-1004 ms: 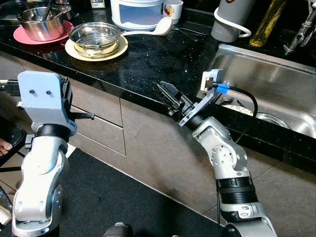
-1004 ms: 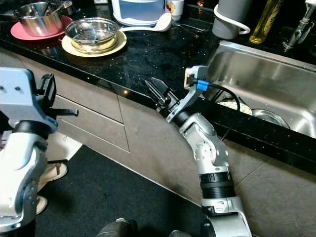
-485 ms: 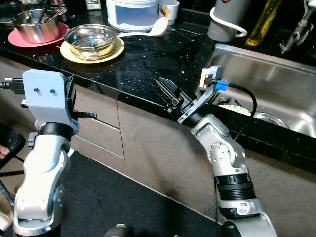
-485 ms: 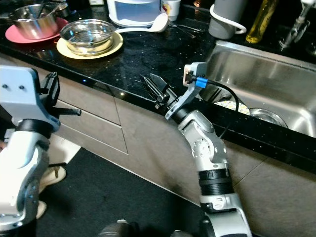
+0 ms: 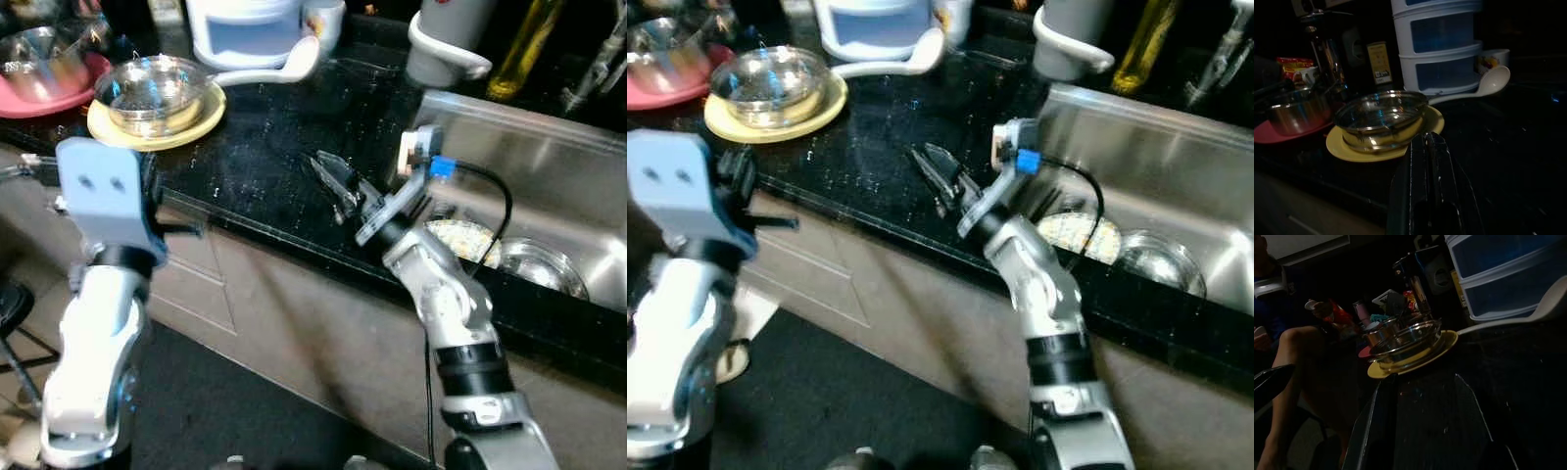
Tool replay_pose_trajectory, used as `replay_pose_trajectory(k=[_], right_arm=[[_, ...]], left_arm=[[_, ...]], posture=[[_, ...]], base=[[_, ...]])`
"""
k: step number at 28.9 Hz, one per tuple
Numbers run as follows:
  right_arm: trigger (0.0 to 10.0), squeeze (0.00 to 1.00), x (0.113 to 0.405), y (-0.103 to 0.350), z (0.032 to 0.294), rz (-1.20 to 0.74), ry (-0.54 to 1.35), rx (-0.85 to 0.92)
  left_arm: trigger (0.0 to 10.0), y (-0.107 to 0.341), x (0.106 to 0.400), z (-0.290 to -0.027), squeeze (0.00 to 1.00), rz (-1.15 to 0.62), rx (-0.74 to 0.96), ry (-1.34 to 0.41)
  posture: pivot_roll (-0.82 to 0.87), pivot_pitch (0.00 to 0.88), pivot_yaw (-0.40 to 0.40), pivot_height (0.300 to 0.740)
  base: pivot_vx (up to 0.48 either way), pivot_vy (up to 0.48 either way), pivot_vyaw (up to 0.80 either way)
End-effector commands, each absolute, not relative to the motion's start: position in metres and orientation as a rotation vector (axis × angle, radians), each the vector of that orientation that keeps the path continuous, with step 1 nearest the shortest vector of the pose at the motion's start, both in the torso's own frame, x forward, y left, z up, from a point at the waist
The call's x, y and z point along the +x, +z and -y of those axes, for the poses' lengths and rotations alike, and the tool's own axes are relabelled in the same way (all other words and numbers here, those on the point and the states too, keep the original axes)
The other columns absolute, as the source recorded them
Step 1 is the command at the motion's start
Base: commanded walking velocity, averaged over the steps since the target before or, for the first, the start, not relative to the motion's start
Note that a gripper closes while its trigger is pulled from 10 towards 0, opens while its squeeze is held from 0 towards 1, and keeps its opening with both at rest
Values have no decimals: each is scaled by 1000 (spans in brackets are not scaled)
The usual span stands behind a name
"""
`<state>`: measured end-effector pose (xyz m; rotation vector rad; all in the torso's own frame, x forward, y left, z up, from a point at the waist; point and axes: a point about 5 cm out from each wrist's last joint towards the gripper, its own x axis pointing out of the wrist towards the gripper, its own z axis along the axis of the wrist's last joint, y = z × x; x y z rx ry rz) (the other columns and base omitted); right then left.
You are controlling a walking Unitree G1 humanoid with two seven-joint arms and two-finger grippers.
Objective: Kitchen organization
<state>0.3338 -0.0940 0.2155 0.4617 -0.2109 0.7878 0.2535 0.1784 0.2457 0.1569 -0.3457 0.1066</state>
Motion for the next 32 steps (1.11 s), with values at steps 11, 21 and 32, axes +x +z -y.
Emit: replay_pose_trajectory(k=[11, 21, 32], right_arm=[[10000, 0, 331, 215, 85, 209, 838, 453], [10000, 0, 332, 214, 83, 197, 834, 425], [10000, 0, 335, 214, 88, 196, 806, 420]], left_arm=[[10000, 244, 255, -179, 0, 342, 157, 119], [10000, 245, 258, -185, 0, 343, 176, 136], [10000, 249, 267, -198, 0, 333, 208, 155]], posture=[[52, 62, -69, 732], [54, 50, -68, 732], [45, 52, -63, 732]], base=[[47, 0, 0], [0, 0, 0], [0, 0, 0]])
